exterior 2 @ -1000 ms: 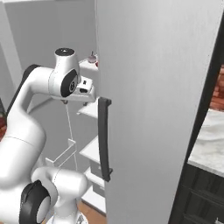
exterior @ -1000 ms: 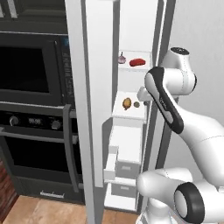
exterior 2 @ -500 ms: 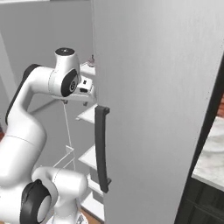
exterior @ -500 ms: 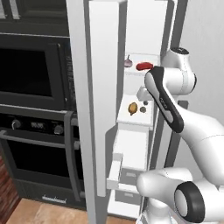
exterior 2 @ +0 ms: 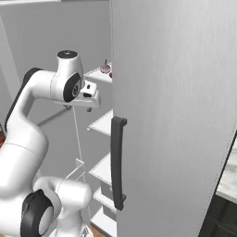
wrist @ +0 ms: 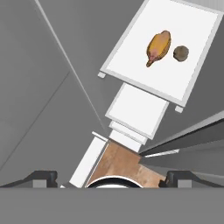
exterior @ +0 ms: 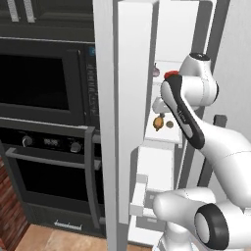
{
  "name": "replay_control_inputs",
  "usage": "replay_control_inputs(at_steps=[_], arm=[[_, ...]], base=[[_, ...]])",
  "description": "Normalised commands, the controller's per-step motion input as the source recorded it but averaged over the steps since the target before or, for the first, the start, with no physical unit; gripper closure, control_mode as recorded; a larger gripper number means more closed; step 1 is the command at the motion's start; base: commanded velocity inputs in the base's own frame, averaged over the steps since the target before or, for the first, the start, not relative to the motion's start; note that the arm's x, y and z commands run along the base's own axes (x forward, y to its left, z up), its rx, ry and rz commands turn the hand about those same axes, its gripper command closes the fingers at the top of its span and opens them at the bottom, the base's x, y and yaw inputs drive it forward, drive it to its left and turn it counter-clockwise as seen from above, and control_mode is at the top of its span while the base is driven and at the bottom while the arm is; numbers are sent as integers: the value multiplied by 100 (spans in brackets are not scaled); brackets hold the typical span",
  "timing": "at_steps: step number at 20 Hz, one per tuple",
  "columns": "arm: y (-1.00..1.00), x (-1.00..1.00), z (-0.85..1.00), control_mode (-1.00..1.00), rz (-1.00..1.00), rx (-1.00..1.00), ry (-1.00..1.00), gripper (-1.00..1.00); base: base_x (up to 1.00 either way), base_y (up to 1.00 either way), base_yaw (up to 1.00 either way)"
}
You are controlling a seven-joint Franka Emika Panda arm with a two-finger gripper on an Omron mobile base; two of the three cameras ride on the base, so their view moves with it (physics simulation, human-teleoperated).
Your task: Take the garlic and steak from the highest rack and move them to the second highest rack where the chicken drumstick and garlic are located, to maximize freezer space. Close the freezer door after rearranging.
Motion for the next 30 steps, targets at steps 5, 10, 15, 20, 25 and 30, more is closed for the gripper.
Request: replay_control_inputs(at_steps=[5,10,15,20,25,30], arm=[[0,0,0,100,0,0,0,-100],[-2,31,0,-100,0,1,3,-100],[-36,48,36,-100,6,1,-16,-100],[-16,27,57,-100,1,0,-13,-100],[0,27,58,-100,0,0,-16,-100],[0,44,28,-100,3,-21,-11,-100]], base=[[33,5,0],[0,0,0],[0,0,0],[0,0,0],[0,0,0],[0,0,0]])
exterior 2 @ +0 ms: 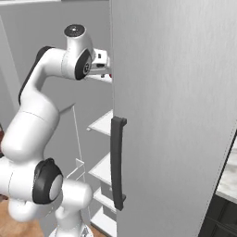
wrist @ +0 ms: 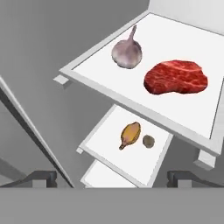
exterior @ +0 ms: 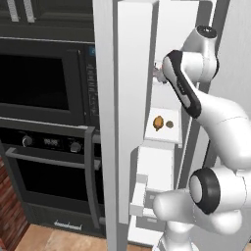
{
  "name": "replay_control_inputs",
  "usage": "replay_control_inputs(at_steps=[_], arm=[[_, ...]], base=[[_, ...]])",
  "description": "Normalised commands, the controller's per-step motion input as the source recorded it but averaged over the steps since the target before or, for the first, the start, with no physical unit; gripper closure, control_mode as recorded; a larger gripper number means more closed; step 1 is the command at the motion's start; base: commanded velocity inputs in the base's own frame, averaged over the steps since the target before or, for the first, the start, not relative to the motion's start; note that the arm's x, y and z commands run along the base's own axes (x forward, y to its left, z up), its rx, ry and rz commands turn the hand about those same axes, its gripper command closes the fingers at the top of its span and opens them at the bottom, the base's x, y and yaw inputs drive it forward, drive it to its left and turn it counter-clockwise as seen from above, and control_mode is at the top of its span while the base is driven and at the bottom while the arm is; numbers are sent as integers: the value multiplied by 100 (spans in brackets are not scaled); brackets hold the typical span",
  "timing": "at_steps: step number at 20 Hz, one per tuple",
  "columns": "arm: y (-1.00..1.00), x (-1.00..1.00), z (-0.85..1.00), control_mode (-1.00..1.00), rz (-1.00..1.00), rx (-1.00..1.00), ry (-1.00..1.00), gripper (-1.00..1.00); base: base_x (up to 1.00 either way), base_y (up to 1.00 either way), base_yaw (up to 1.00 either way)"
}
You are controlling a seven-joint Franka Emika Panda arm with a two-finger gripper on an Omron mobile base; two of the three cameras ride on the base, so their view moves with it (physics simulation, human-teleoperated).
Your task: Take the garlic and steak from the highest rack and move them to the second highest rack where the chicken drumstick and garlic are located, to maximize freezer space. Close the freezer door after rearranging.
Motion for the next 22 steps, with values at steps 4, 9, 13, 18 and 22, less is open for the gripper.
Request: replay_control_inputs(at_steps=[4,9,13,18,22], arm=[[0,59,20,-100,14,-21,-8,-100],[0,61,4,-100,13,-1,0,-100],[-1,51,0,-100,2,0,0,-100],[0,43,-5,-100,0,0,0,-100],[0,35,-19,-100,0,0,0,-100]], base=[[0,0,0],[0,0,0],[0,0,0],[0,0,0],[0,0,0]])
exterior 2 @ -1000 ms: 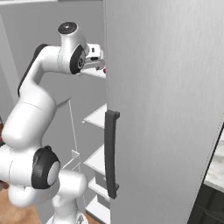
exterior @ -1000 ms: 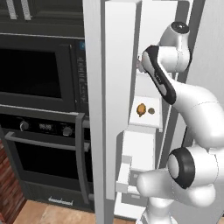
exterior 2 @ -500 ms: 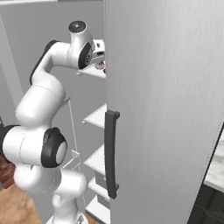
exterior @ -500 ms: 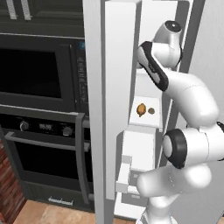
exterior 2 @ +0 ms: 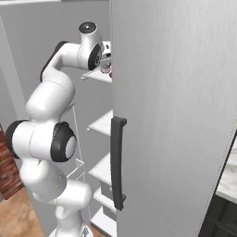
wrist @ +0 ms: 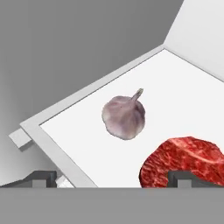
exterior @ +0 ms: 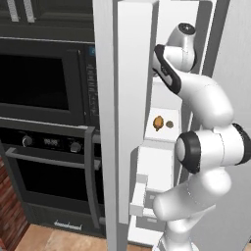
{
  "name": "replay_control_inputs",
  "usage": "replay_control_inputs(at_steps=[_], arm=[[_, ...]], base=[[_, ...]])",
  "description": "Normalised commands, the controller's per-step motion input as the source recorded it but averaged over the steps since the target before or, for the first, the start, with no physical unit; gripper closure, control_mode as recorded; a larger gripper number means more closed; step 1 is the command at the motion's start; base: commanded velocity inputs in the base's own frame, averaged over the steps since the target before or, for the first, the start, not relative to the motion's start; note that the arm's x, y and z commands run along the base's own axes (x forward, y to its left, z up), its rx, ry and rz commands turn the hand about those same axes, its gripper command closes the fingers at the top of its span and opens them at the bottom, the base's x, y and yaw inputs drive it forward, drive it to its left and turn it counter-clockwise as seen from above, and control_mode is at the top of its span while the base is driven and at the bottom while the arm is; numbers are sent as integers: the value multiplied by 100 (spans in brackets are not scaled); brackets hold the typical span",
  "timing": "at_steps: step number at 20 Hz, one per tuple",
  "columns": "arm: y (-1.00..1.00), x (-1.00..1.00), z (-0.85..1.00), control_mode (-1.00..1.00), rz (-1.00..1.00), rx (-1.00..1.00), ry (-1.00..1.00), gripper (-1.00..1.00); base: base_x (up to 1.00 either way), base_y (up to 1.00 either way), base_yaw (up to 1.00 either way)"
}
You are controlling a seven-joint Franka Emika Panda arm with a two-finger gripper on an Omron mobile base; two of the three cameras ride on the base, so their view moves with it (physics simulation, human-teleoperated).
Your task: Take the garlic and steak from the highest rack and move them to the second highest rack where the chicken drumstick and garlic are located, to maximize freezer space. Close the freezer door after rearranging.
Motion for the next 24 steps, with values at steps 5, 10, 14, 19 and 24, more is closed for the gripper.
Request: replay_control_inputs(at_steps=[5,10,14,19,24], arm=[[0,34,-27,-100,0,0,0,-100],[0,34,-23,-100,0,0,1,-100],[0,46,-14,-100,1,0,2,-100],[0,44,-15,-100,4,0,0,-100],[0,21,-23,-100,5,0,0,-100]], base=[[0,0,0],[0,0,0],[0,0,0],[0,0,0],[0,0,0]])
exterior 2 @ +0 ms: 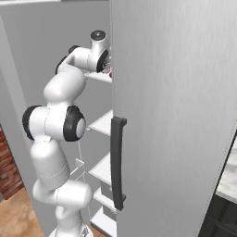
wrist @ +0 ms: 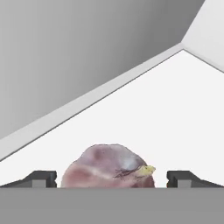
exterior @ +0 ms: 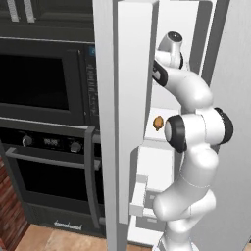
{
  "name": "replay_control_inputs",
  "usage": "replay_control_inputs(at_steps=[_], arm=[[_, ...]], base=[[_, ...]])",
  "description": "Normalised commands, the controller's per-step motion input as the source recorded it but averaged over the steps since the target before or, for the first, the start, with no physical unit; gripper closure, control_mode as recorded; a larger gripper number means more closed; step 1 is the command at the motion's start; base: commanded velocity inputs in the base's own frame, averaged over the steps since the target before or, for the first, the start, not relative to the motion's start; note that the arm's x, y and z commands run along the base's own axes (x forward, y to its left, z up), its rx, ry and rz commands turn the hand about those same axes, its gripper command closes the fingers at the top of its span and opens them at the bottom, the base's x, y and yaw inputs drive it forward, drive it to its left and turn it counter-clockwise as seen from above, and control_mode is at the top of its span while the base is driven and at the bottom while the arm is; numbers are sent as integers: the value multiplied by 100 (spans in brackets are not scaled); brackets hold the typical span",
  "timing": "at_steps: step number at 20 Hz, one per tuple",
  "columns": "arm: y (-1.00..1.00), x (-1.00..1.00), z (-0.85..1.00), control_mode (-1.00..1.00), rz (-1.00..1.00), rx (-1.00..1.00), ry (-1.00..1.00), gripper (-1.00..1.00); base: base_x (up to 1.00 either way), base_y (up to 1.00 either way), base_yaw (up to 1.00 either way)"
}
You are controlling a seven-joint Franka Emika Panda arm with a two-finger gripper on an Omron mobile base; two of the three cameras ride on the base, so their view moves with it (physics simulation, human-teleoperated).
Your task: Take the garlic and steak from the highest rack and move them to the second highest rack where the chicken drumstick and garlic are located, to maximize freezer space. Close the freezer door after rearranging.
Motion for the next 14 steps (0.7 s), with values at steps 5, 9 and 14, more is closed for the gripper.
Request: replay_control_inputs(at_steps=[5,9,14], arm=[[0,0,-46,-100,1,-6,8,100],[0,-24,-39,-100,0,0,2,100],[-14,-55,-5,-100,12,-6,-17,100]], base=[[0,0,0],[0,0,0],[0,0,0]])
